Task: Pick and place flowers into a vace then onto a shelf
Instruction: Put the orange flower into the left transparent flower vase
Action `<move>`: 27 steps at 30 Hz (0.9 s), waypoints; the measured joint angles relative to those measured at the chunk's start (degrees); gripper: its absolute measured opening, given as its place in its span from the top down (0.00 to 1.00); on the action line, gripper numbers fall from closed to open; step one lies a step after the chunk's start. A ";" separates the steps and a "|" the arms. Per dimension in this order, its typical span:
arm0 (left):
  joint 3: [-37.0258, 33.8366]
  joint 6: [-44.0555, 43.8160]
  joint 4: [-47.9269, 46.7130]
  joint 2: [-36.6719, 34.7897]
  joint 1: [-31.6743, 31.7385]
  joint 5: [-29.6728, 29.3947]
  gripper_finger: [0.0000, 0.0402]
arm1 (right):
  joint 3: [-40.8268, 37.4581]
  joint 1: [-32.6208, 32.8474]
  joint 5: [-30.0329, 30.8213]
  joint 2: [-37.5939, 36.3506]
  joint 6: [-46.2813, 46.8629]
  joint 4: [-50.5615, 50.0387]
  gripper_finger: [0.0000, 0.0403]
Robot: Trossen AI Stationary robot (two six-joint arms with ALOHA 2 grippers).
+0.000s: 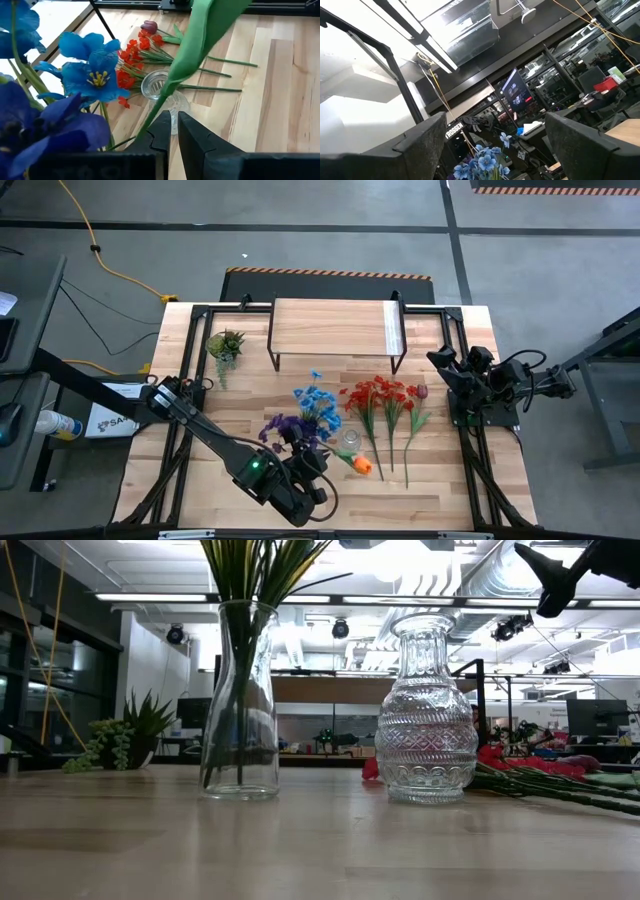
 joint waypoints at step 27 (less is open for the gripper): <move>0.05 -0.02 -0.14 -0.90 -3.41 -3.10 0.83 | 0.02 0.00 -0.02 0.01 0.25 0.37 0.19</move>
